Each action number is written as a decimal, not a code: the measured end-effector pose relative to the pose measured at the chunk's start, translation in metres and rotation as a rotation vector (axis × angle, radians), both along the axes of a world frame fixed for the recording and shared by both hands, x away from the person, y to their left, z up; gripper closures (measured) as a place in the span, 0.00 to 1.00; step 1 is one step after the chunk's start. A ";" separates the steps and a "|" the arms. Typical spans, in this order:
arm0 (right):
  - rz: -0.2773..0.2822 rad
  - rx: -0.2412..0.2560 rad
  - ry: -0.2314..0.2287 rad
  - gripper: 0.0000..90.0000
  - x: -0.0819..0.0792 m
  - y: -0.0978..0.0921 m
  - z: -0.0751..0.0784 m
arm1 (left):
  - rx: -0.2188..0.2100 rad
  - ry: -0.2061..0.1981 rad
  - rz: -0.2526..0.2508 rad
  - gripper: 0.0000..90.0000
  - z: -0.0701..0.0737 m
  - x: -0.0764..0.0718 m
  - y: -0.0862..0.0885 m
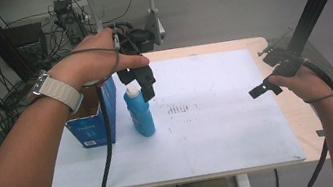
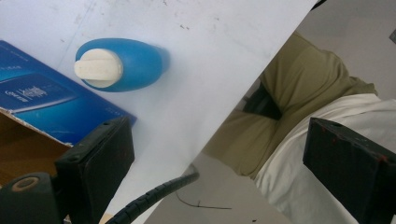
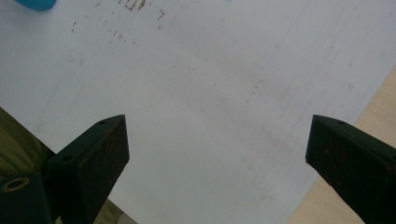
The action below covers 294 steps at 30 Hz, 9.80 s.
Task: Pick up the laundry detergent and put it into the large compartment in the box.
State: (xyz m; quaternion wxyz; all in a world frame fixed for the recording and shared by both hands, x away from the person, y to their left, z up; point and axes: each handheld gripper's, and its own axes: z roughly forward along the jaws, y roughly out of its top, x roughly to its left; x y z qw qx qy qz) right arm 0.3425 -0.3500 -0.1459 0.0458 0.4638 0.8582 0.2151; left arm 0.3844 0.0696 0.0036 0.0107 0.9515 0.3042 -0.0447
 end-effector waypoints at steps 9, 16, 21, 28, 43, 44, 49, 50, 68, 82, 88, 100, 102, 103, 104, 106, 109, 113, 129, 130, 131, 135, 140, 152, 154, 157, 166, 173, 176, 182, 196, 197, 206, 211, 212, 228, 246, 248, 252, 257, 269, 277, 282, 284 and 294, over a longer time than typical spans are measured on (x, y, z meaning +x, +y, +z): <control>0.000 -0.010 -0.003 0.07 -0.002 0.002 0.001 | 0.004 -0.007 0.020 0.10 0.001 -0.002 0.002; 0.000 -0.015 -0.004 0.07 -0.001 0.003 0.002 | 0.005 -0.004 0.023 0.10 0.001 -0.001 0.002; -0.003 -0.015 -0.005 0.07 -0.001 0.003 0.002 | 0.006 -0.005 0.029 0.10 0.001 -0.001 0.003; -0.001 -0.014 -0.001 0.07 0.000 0.002 -0.001 | 0.010 -0.004 0.033 0.10 -0.001 0.000 0.002; -0.001 -0.009 -0.009 0.07 -0.001 0.001 -0.002 | 0.035 -0.018 0.123 0.10 0.000 0.000 0.001; -0.001 -0.009 -0.009 0.07 -0.001 0.001 -0.002 | 0.041 -0.021 0.146 0.10 0.000 0.000 0.002; 0.000 -0.010 -0.007 0.07 0.000 0.000 -0.005 | 0.057 -0.040 0.294 0.10 0.002 0.001 0.005; 0.000 -0.010 -0.006 0.07 0.000 0.001 -0.006 | 0.056 -0.040 0.325 0.10 0.002 0.002 0.006; 0.004 -0.012 -0.008 0.07 0.001 -0.004 -0.011 | 0.058 -0.065 0.816 0.06 -0.016 0.018 0.010; 0.007 -0.017 -0.017 0.07 -0.001 -0.005 -0.012 | -0.001 -0.013 1.088 0.10 -0.034 0.035 0.028; 0.014 -0.019 -0.025 0.07 -0.001 -0.003 -0.012 | -0.001 -0.003 1.137 0.09 -0.042 0.039 0.032; 0.019 -0.018 -0.025 0.07 0.000 -0.002 -0.015 | 0.003 -0.019 1.223 0.11 -0.058 0.042 0.034; 0.018 -0.018 -0.025 0.07 0.001 -0.002 -0.016 | 0.003 -0.016 1.232 0.11 -0.062 0.043 0.034; 0.018 -0.016 -0.023 0.07 0.001 -0.003 -0.016 | 0.003 -0.019 1.240 0.11 -0.064 0.043 0.033; 0.018 -0.017 -0.023 0.07 0.001 -0.003 -0.017 | 0.005 -0.018 1.242 0.11 -0.066 0.044 0.033; 0.019 -0.016 -0.021 0.07 0.002 -0.003 -0.018 | 0.003 -0.016 1.247 0.11 -0.069 0.044 0.033; 0.018 -0.016 -0.021 0.07 0.002 -0.005 -0.019 | 0.003 -0.016 1.260 0.11 -0.073 0.045 0.034; 0.015 -0.015 -0.020 0.07 0.002 -0.006 -0.020 | 0.006 -0.013 1.273 0.11 -0.076 0.046 0.034; 0.014 -0.014 -0.008 0.07 0.005 -0.006 -0.023 | 0.007 -0.005 1.285 0.11 -0.081 0.048 0.039; 0.013 -0.013 -0.008 0.07 0.005 -0.006 -0.023 | 0.005 -0.011 1.288 0.11 -0.081 0.047 0.039; 0.013 -0.013 -0.008 0.07 0.005 -0.006 -0.023 | 0.006 -0.013 1.288 0.11 -0.082 0.047 0.038; 0.014 -0.012 -0.010 0.07 0.004 -0.006 -0.022 | 0.001 -0.006 1.287 0.11 -0.081 0.047 0.039; 0.013 -0.015 -0.010 0.07 0.004 -0.006 -0.022 | 0.002 -0.010 1.286 0.11 -0.081 0.046 0.039; 0.011 -0.013 -0.008 0.07 0.004 -0.007 -0.023 | -0.001 -0.015 1.292 0.11 -0.079 0.044 0.040; 0.010 -0.013 -0.008 0.07 0.004 -0.007 -0.023 | -0.002 -0.016 1.289 0.11 -0.079 0.044 0.041; 0.010 -0.012 -0.008 0.07 0.004 -0.007 -0.023 | -0.004 -0.020 1.290 0.10 -0.079 0.044 0.039; 0.011 -0.013 -0.008 0.07 0.004 -0.007 -0.023 | 0.001 -0.024 1.289 0.10 -0.079 0.043 0.038; 0.014 -0.012 -0.009 0.07 0.005 -0.006 -0.023 | -0.002 -0.026 1.288 0.10 -0.079 0.043 0.038; 0.013 -0.011 -0.008 0.07 0.005 -0.006 -0.023 | -0.003 -0.027 1.289 0.10 -0.079 0.043 0.038; 0.012 -0.012 -0.006 0.07 0.005 -0.007 -0.024 | -0.002 -0.025 1.284 0.10 -0.079 0.043 0.039; 0.014 -0.010 -0.005 0.07 0.005 -0.007 -0.025 | -0.022 -0.027 1.287 0.07 -0.079 0.040 0.041; 0.013 -0.009 -0.005 0.07 0.005 -0.007 -0.025 | -0.018 -0.026 1.280 0.06 -0.078 0.040 0.041; 0.014 -0.008 -0.003 0.07 0.005 -0.007 -0.026 | -0.029 -0.035 1.284 0.06 -0.078 0.038 0.044; 0.015 -0.006 -0.005 0.07 0.006 -0.007 -0.028 | -0.020 -0.040 1.289 0.06 -0.080 0.038 0.043; 0.015 -0.005 -0.005 0.07 0.006 -0.007 -0.028 | -0.021 -0.040 1.286 0.06 -0.080 0.038 0.044; 0.025 0.004 -0.011 0.07 0.005 -0.010 -0.033 | -0.015 -0.040 1.295 0.06 -0.093 0.040 0.043; 0.062 0.029 -0.022 0.07 0.007 -0.015 -0.041 | 0.023 -0.072 1.289 0.06 -0.120 0.041 0.032; 0.067 0.035 -0.020 0.07 0.008 -0.015 -0.043 | 0.029 -0.060 1.283 0.06 -0.124 0.043 0.032; 0.083 0.040 -0.016 0.07 0.010 -0.015 -0.047 | 0.008 -0.033 1.292 0.08 -0.131 0.044 0.034; 0.100 0.052 -0.015 0.07 0.011 -0.017 -0.051 | 0.027 -0.049 1.294 0.08 -0.135 0.045 0.030; 0.110 0.064 -0.008 0.07 0.015 -0.019 -0.055 | -0.007 -0.047 1.309 0.12 -0.145 0.042 0.035; 0.110 0.065 -0.003 0.07 0.015 -0.019 -0.057 | -0.015 -0.041 1.306 0.19 -0.151 0.042 0.036; 0.109 0.067 -0.001 0.07 0.015 -0.018 -0.058 | -0.016 -0.039 1.310 0.21 -0.156 0.043 0.035; 0.110 0.067 -0.002 0.07 0.015 -0.018 -0.059 | -0.019 -0.035 1.312 0.23 -0.158 0.043 0.035; 0.103 0.061 0.000 0.07 0.014 -0.020 -0.057 | 0.006 -0.049 1.290 0.36 -0.160 0.045 0.029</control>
